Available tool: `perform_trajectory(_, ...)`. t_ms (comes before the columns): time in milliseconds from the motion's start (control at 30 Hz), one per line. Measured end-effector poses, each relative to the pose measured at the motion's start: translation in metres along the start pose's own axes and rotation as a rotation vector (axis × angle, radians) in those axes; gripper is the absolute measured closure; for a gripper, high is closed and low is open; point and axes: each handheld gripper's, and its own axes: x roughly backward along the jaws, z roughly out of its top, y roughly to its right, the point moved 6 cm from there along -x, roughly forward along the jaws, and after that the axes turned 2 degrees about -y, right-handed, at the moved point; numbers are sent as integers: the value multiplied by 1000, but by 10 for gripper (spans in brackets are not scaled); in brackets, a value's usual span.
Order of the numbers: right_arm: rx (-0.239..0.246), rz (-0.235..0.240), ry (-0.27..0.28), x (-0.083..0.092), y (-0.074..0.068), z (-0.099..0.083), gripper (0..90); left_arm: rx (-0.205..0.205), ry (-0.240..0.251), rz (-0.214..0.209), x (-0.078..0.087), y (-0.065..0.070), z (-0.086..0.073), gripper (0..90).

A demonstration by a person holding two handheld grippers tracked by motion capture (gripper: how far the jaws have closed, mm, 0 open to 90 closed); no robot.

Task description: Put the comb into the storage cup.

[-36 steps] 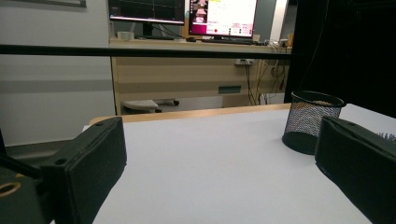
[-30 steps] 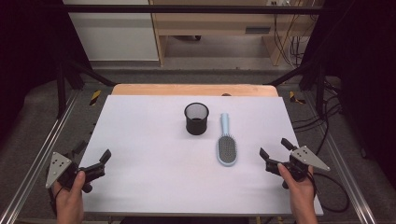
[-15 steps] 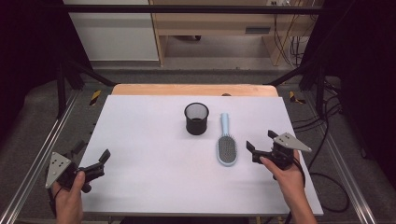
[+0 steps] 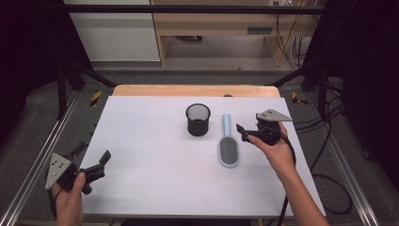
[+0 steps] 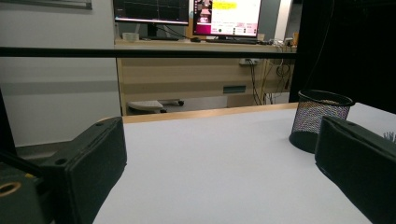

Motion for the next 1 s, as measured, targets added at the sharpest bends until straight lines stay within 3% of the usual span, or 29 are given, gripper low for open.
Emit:
perform_trajectory(167,-3,17,-33,-24,4,12,285,2,-3,4,0,-1,0,23)
perform_trajectory(333,-19,33,-49,-39,6,17,358,11,-5,10,0,-3,-1,23)
perform_trajectory(567,2,41,-66,-57,6,24,523,6,-6,8,0,-2,-1,23)
perform_trajectory(867,52,72,-89,-79,-6,19,814,-5,0,14,1,-3,1,30)
perform_trajectory(1000,57,84,-107,-84,-7,16,866,-5,-1,13,0,-3,0,29)
